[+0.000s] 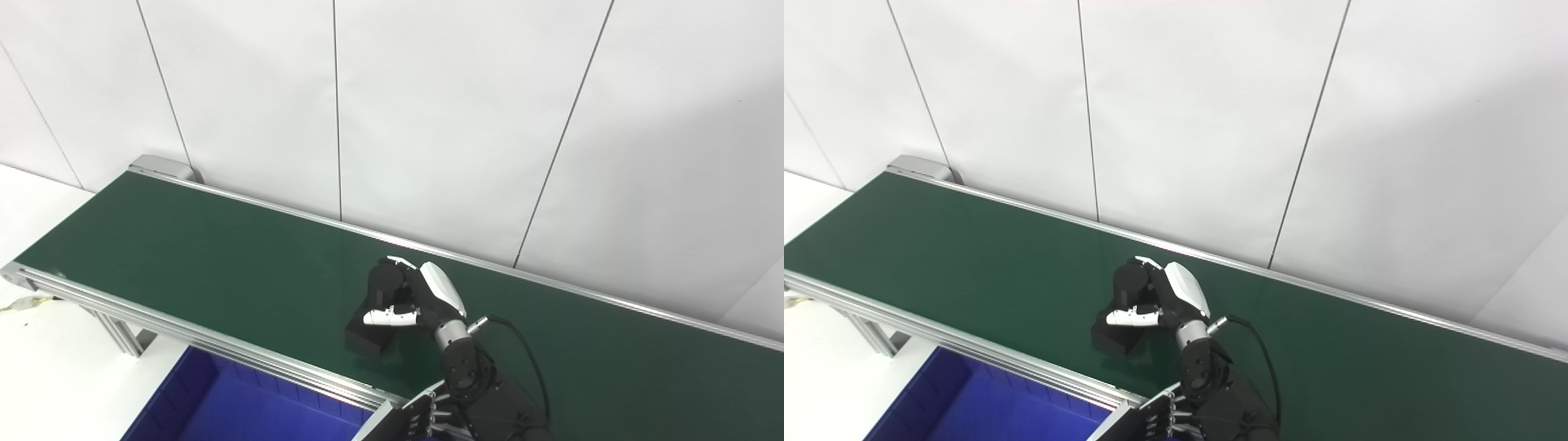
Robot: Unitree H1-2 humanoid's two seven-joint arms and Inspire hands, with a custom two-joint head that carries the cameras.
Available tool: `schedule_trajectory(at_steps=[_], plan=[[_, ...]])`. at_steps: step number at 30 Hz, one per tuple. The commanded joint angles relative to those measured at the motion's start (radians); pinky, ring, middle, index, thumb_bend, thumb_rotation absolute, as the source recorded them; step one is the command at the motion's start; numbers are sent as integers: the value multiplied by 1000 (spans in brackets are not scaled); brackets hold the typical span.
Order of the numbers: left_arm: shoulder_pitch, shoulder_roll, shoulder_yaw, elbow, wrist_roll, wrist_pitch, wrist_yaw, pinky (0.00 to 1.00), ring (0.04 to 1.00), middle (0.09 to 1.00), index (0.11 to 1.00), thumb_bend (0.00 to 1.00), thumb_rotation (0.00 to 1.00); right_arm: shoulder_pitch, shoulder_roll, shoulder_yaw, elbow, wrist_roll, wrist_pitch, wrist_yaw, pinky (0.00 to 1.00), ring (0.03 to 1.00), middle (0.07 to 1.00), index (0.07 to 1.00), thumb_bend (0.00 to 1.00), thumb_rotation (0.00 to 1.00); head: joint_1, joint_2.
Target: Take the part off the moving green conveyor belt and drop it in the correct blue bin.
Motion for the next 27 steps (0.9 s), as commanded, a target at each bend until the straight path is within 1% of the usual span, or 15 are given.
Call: schedule_trajectory(at_steps=[1, 2, 3, 5, 6, 7, 8, 9, 10, 13, 20, 27], plan=[[-2, -2, -3, -29, -7, -19, 3, 668, 789, 897, 945, 873, 489, -30, 21, -4, -16, 4, -44, -37, 725, 787, 799, 830, 728, 236, -3, 4], [-2, 0, -3, -30, -2, -20, 4, 671, 791, 900, 947, 866, 492, -28, 20, -8, -18, 6, -47, -47, 702, 759, 777, 812, 713, 175, -3, 5], [-1, 1, -3, -34, 2, -16, 6, 680, 797, 904, 952, 856, 504, -26, 21, -12, -18, 9, -53, -61, 668, 716, 741, 781, 698, 86, -4, 6], [1, 3, -2, -39, 0, -11, 4, 684, 797, 901, 953, 838, 497, -23, 23, -20, -16, 11, -63, -94, 606, 642, 672, 711, 688, 14, -5, 7], [0, 4, -2, -37, -1, -15, 3, 684, 797, 901, 953, 837, 497, -23, 24, -21, -14, 10, -69, -111, 603, 638, 669, 707, 688, 11, -5, 7], [-2, 4, -2, -34, -4, -22, 2, 685, 797, 900, 948, 828, 493, -21, 26, -25, -12, 12, -78, -129, 578, 608, 577, 614, 608, 5, -5, 7], [-4, 5, -1, -31, -5, -26, 1, 683, 795, 897, 948, 820, 490, -21, 28, -29, -10, 14, -87, -143, 550, 522, 539, 573, 563, 2, -5, 8], [-5, 6, 0, -28, -6, -29, 1, 680, 792, 892, 945, 814, 489, -20, 29, -31, -7, 14, -97, -161, 532, 479, 519, 551, 540, 1, -5, 8], [-5, 6, 0, -27, -8, -30, 0, 674, 782, 880, 941, 806, 489, -20, 30, -33, -5, 14, -104, -175, 514, 457, 513, 522, 526, 0, -7, 10], [-6, 9, 0, -27, -18, -24, -7, 667, 764, 850, 920, 781, 477, -21, 32, -38, 1, 18, -126, -197, 536, 462, 527, 466, 516, 0, -7, 11], [-8, 9, 2, -31, -35, -10, -9, 652, 728, 801, 855, 758, 466, -19, 33, -44, -5, 22, -147, -219, 551, 462, 529, 457, 515, 0, -14, 12], [-11, 9, 4, -28, -48, -8, -13, 649, 721, 793, 836, 737, 449, -13, 27, -46, -22, 20, -151, -231, 563, 462, 528, 454, 516, 0, -19, 13]])
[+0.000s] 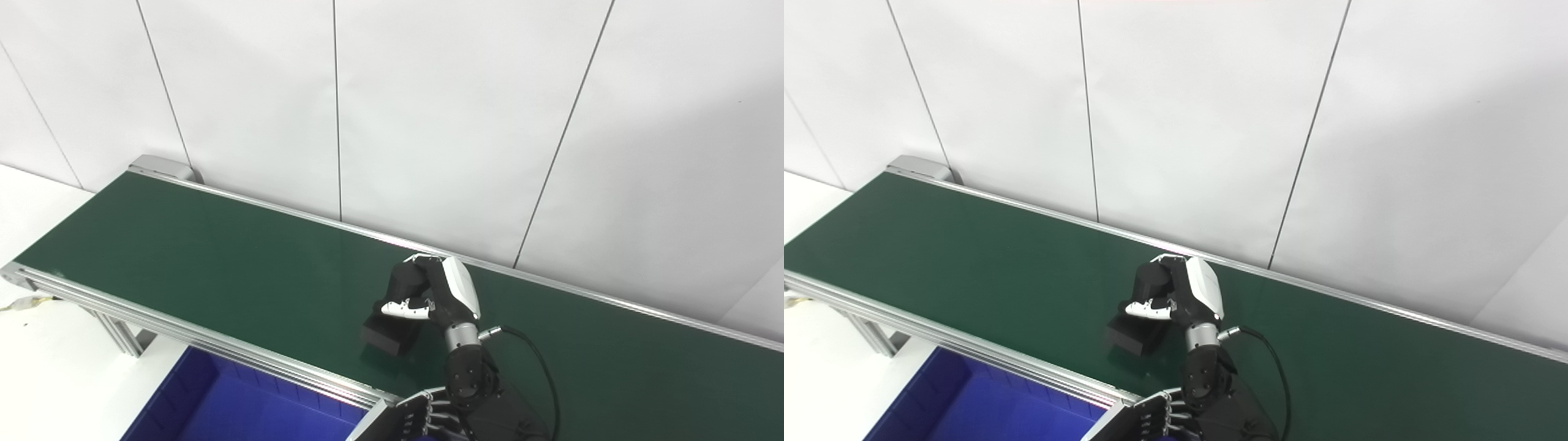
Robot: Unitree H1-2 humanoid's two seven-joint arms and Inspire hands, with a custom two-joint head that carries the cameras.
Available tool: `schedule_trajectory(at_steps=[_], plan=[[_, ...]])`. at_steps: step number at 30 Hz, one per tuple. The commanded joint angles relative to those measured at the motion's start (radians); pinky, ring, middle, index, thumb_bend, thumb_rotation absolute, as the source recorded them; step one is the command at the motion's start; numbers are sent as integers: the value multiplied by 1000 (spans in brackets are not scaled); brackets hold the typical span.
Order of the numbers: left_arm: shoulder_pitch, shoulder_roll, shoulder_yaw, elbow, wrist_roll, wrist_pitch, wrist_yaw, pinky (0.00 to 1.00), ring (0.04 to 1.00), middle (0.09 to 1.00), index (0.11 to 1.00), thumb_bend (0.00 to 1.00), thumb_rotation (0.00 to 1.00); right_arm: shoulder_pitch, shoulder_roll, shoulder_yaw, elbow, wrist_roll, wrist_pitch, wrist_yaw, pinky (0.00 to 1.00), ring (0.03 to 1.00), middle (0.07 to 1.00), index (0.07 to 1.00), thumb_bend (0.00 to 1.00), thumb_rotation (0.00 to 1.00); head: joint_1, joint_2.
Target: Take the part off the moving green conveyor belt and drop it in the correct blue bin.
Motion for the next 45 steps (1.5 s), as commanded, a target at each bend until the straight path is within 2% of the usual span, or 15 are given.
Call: schedule_trajectory(at_steps=[1, 5, 9, 11, 16, 18, 21, 28, 37, 40, 41, 42, 43, 45], plan=[[-16, 0, 0, -22, -16, -9, -9, 658, 728, 799, 839, 733, 441, -33, 22, -7, -43, 10, -63, -23, 560, 460, 526, 457, 516, 0, -1, 1], [-12, 3, -1, -33, -6, 1, -4, 684, 753, 820, 851, 725, 434, -17, 16, -20, -80, 32, -67, -4, 548, 456, 520, 462, 517, 0, -7, 3], [-6, 7, -2, -50, 1, 20, 0, 699, 777, 838, 866, 739, 461, 37, -6, -30, -217, 42, -61, 14, 506, 450, 521, 466, 517, 0, -25, 7], [-4, 7, -1, -51, -7, 19, -1, 701, 781, 836, 863, 736, 454, 70, -19, -35, -308, 39, -36, 26, 489, 451, 521, 464, 517, 0, -32, 8], [-1, 9, 1, -47, -34, 2, -12, 718, 779, 819, 857, 705, 425, 175, -75, -46, -615, 25, 48, 92, 493, 445, 521, 467, 517, 0, -76, 19], [2, 10, 2, -51, -37, 5, -13, 729, 780, 814, 859, 707, 438, 209, -96, -55, -710, 22, 68, 115, 362, 442, 535, 478, 501, 0, -89, 24], [3, 11, 3, -52, -49, 0, -19, 732, 782, 811, 859, 694, 432, 247, -119, -73, -816, 24, 83, 141, 350, 444, 527, 478, 499, 0, -104, 30], [11, 16, 7, -67, -70, -3, -29, 746, 788, 814, 860, 666, 421, 335, -156, -124, -1063, 19, 185, 205, 332, 446, 527, 486, 499, 0, -159, 60], [21, 23, 17, -110, -102, 23, -39, 772, 810, 829, 880, 626, 443, 426, -189, -200, -1339, 30, 318, 279, 322, 449, 534, 488, 497, 0, -264, 140], [23, 32, 21, -138, -120, 50, -46, 788, 821, 839, 889, 597, 451, 464, -199, -219, -1425, 18, 359, 301, 313, 446, 531, 496, 496, 0, -322, 175], [24, 35, 22, -146, -125, 58, -48, 794, 826, 842, 892, 583, 450, 473, -201, -224, -1444, 10, 369, 307, 313, 444, 526, 501, 497, 0, -322, 175], [25, 40, 25, -160, -132, 71, -50, 797, 828, 844, 893, 575, 449, 488, -201, -229, -1476, 4, 390, 315, 313, 443, 523, 503, 497, 0, -362, 207], [25, 44, 27, -169, -137, 80, -51, 805, 833, 847, 895, 568, 453, 497, -201, -233, -1497, 1, 404, 321, 315, 445, 521, 507, 497, 0, -362, 207], [23, 57, 36, -188, -151, 96, -54, 800, 830, 845, 892, 594, 479, 540, -214, -244, -1567, -13, 427, 335, 317, 445, 526, 504, 497, 0, -402, 247]])
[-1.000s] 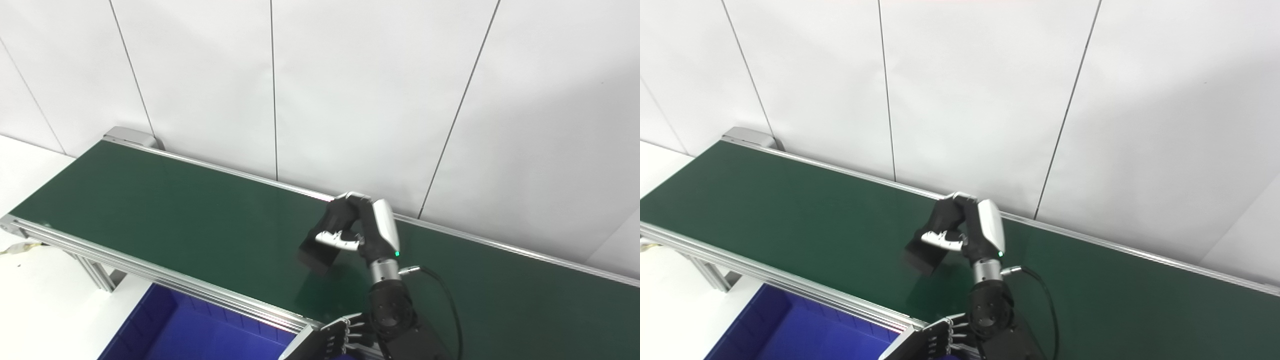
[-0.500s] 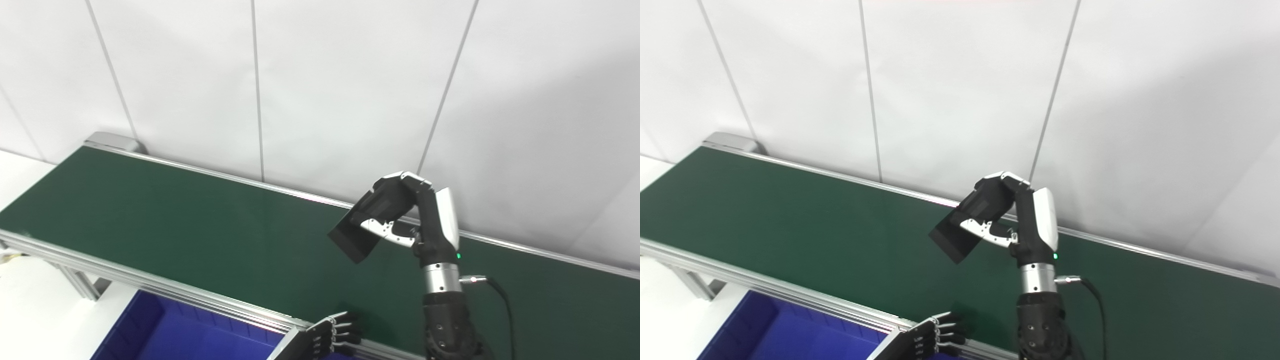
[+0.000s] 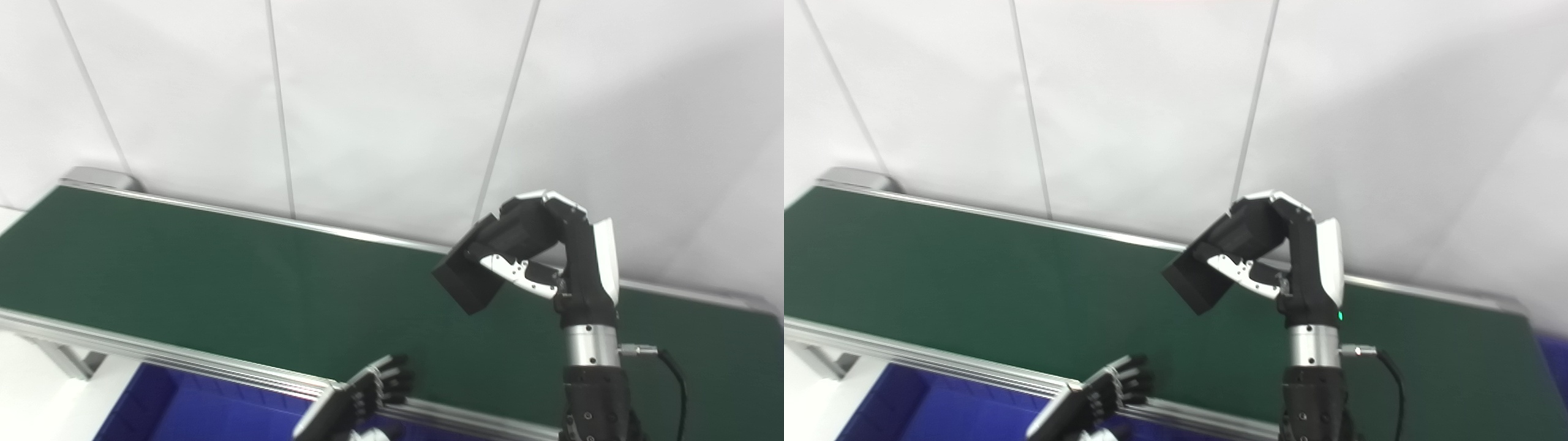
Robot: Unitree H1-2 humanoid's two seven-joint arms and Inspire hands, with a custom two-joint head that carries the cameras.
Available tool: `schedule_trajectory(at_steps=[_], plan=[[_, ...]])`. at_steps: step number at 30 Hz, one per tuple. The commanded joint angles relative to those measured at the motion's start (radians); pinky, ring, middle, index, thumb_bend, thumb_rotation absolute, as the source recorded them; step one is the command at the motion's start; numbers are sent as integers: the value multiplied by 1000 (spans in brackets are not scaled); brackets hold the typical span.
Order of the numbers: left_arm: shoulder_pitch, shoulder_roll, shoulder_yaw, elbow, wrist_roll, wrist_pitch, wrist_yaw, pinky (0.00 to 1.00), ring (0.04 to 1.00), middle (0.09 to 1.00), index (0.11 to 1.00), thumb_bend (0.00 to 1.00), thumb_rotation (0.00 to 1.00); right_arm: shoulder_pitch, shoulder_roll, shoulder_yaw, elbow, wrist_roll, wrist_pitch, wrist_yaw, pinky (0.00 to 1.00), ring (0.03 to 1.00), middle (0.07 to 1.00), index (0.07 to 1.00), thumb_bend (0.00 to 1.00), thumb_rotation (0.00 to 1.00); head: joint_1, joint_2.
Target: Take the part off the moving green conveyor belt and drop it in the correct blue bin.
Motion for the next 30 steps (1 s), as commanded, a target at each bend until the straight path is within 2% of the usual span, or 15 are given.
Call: schedule_trajectory(at_steps=[1, 2, 3, 4, 5, 6, 7, 8, 9, 10, 11, 13, 16, 22, 30], plan=[[-11, 13, 15, -38, -24, 6, -11, 799, 829, 845, 892, 597, 481, 18, -10, -15, -94, -14, 19, 10, 316, 445, 527, 503, 497, 0, -27, 26], [-13, 19, 21, -48, -31, 15, -12, 795, 828, 843, 890, 609, 486, 35, -13, -19, -125, -18, 29, 19, 311, 442, 533, 503, 496, 0, -58, 52], [-15, 23, 26, -54, -33, 22, -13, 791, 826, 841, 890, 623, 489, 53, -15, -25, -150, -13, 37, 26, 303, 437, 536, 505, 494, 0, -58, 52], [-17, 29, 32, -64, -39, 33, -15, 788, 824, 839, 888, 629, 489, 70, -14, -29, -177, -10, 49, 35, 303, 440, 535, 504, 494, 0, -89, 77], [-18, 33, 36, -71, -42, 40, -17, 788, 823, 838, 887, 632, 486, 80, -13, -32, -195, -8, 58, 41, 306, 444, 534, 503, 495, 0, -89, 77], [-22, 41, 42, -77, -48, 46, -22, 787, 822, 837, 886, 634, 485, 110, -10, -34, -227, -13, 73, 48, 308, 446, 533, 502, 495, 0, -118, 101], [-24, 47, 45, -81, -53, 51, -24, 793, 824, 838, 887, 629, 485, 130, -7, -36, -249, -19, 84, 54, 321, 458, 530, 495, 497, 0, -118, 101], [-27, 56, 50, -87, -59, 58, -28, 794, 825, 838, 887, 628, 485, 158, -3, -36, -271, -25, 88, 55, 323, 460, 530, 494, 497, 0, -144, 123], [-29, 61, 53, -92, -63, 63, -30, 794, 825, 838, 887, 624, 484, 177, 0, -36, -284, -29, 89, 56, 322, 460, 531, 494, 496, 0, -144, 123], [-31, 69, 59, -97, -71, 68, -33, 795, 825, 838, 887, 622, 484, 200, 6, -33, -297, -32, 88, 55, 321, 460, 532, 494, 496, 0, -170, 144], [-33, 73, 63, -100, -76, 72, -36, 792, 824, 837, 886, 611, 480, 216, 10, -32, -306, -33, 86, 54, 321, 460, 535, 497, 496, 0, -170, 144], [-37, 85, 76, -110, -96, 83, -44, 789, 823, 834, 884, 600, 470, 267, 25, -30, -319, -38, 71, 40, 315, 455, 536, 503, 495, 0, -208, 175], [-41, 94, 91, -129, -121, 117, -56, 795, 822, 830, 881, 601, 449, 334, 41, -36, -327, -30, 50, 22, 310, 452, 537, 504, 494, 0, -224, 185], [-45, 101, 109, -147, -150, 156, -66, 803, 826, 832, 876, 560, 383, 469, 67, -43, -310, -86, -10, -56, 317, 448, 526, 505, 496, 0, -254, 201], [-39, 100, 123, -174, -171, 187, -72, 801, 818, 826, 877, 572, 367, 598, 84, -68, -207, -108, -91, -187, 331, 455, 529, 487, 498, 0, -266, 224]])
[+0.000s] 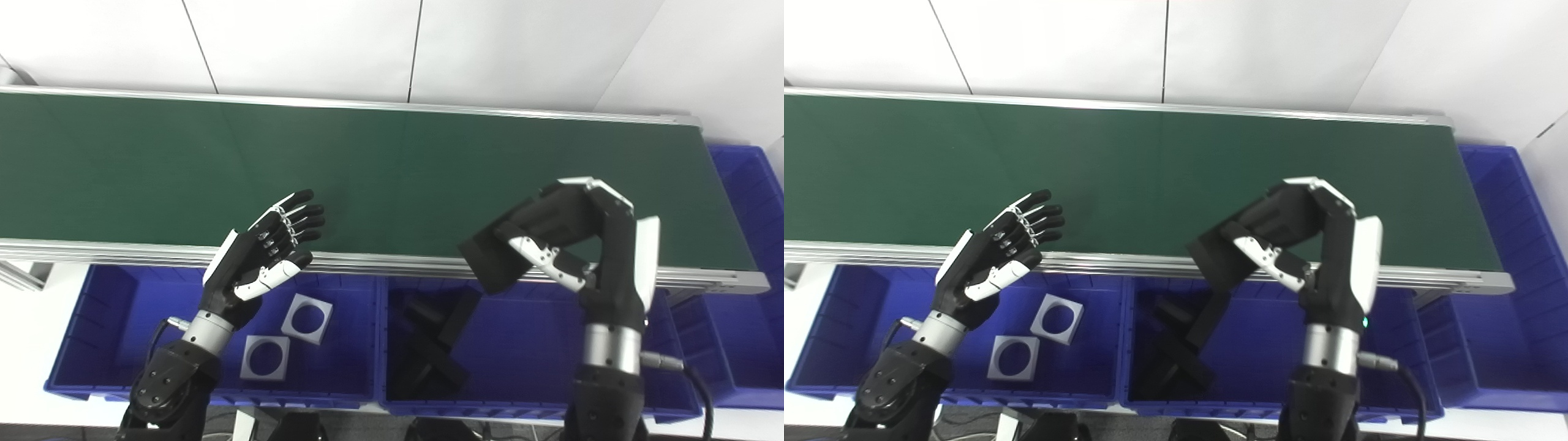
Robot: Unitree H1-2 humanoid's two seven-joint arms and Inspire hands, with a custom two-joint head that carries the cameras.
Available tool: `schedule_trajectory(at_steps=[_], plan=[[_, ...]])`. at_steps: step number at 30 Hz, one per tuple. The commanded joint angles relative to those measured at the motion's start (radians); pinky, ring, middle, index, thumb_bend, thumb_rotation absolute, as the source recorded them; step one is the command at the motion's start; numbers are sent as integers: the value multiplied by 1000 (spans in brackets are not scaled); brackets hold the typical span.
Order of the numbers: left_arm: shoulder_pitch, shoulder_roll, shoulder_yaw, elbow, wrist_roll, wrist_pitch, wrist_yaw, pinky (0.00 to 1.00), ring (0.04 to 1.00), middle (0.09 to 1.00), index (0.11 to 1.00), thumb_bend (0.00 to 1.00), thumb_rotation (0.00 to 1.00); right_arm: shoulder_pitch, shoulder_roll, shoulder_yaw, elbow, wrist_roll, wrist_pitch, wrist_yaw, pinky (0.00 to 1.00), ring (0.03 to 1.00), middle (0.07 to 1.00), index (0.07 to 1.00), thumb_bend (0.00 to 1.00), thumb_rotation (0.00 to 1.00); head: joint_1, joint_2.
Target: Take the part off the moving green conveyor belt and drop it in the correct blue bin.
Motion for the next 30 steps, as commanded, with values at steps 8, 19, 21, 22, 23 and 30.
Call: schedule_trajectory(at_steps=[8, 19, 21, 22, 23, 30], plan=[[6, 8, 29, -53, -28, -15, -12, 792, 811, 823, 882, 572, 384, 88, 24, -34, 173, -3, -136, -162, 355, 457, 519, 488, 501, 0, 7, 5], [14, 10, 30, -72, -30, 6, -17, 798, 812, 824, 881, 591, 401, 37, 32, -116, 504, 170, -254, -253, 349, 465, 517, 478, 500, 0, 18, 11], [14, 8, 30, -77, -31, 10, -15, 797, 813, 825, 881, 590, 403, 21, 31, -131, 565, 180, -270, -269, 354, 459, 521, 476, 500, 0, 21, 11], [14, 7, 30, -78, -30, 8, -16, 797, 814, 825, 882, 587, 403, 13, 30, -135, 599, 174, -271, -283, 358, 453, 518, 481, 501, 0, 27, 10], [15, 6, 30, -78, -29, 6, -17, 797, 815, 825, 882, 586, 404, 8, 29, -137, 618, 169, -272, -291, 358, 452, 518, 483, 501, 0, 28, 10], [20, 5, 25, -87, -17, 4, -16, 794, 815, 826, 882, 584, 428, -10, 32, -139, 676, 172, -281, -326, 337, 449, 526, 491, 499, 0, 33, 10]])
